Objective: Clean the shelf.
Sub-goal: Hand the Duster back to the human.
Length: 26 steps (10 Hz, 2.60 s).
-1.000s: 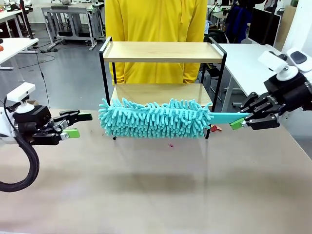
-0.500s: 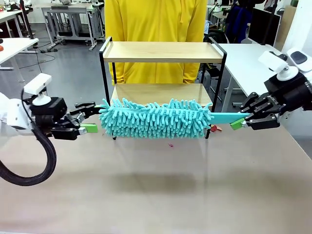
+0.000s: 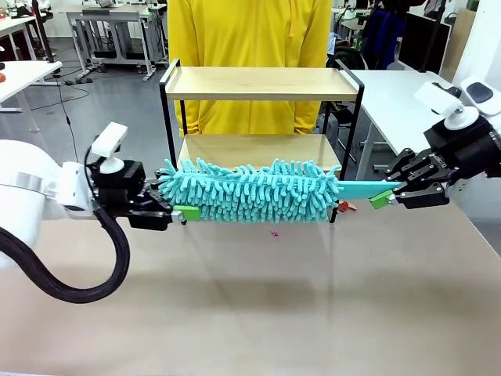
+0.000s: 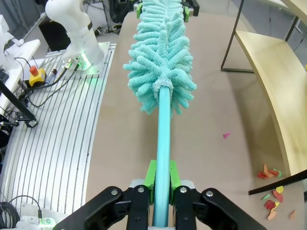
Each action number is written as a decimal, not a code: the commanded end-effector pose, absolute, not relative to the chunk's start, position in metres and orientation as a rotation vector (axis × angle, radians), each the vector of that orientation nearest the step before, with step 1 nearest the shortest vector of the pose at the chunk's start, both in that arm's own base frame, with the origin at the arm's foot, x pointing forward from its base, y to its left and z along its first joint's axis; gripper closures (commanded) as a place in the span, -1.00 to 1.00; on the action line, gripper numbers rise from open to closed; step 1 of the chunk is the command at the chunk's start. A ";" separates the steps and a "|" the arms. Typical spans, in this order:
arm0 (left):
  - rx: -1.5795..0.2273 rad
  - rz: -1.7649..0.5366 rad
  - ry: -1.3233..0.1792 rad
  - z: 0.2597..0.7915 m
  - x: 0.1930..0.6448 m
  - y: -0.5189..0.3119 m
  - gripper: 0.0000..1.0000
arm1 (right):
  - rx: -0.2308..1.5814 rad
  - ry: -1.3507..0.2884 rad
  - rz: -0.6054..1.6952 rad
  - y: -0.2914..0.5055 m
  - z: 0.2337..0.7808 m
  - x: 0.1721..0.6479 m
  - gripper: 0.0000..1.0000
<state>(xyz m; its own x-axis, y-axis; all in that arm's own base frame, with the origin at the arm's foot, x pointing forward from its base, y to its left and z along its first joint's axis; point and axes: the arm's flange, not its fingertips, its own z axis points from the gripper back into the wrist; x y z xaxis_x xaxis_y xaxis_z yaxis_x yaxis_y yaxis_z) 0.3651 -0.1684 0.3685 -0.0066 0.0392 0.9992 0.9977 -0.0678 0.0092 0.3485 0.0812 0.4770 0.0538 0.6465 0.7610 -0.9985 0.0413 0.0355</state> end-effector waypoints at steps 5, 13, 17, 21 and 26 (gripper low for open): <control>-1.365 -1.219 -1.245 0.377 0.329 -0.181 -1.00 | 0.700 -0.680 1.405 0.082 0.478 0.350 0.74; -1.417 -1.210 -1.196 0.372 0.325 -0.181 1.00 | 0.700 -0.680 1.405 0.082 0.478 0.350 0.74; -1.439 -1.215 -1.191 0.366 0.323 -0.182 1.00 | 0.700 -0.680 1.405 0.082 0.478 0.350 0.74; -1.416 -1.202 -1.196 0.365 0.356 -0.185 1.00 | 0.743 -0.659 1.373 0.069 0.484 0.344 -0.44; -1.416 -1.202 -1.196 0.365 0.356 -0.185 1.00 | 0.869 -0.728 1.145 -0.011 0.519 0.331 -1.00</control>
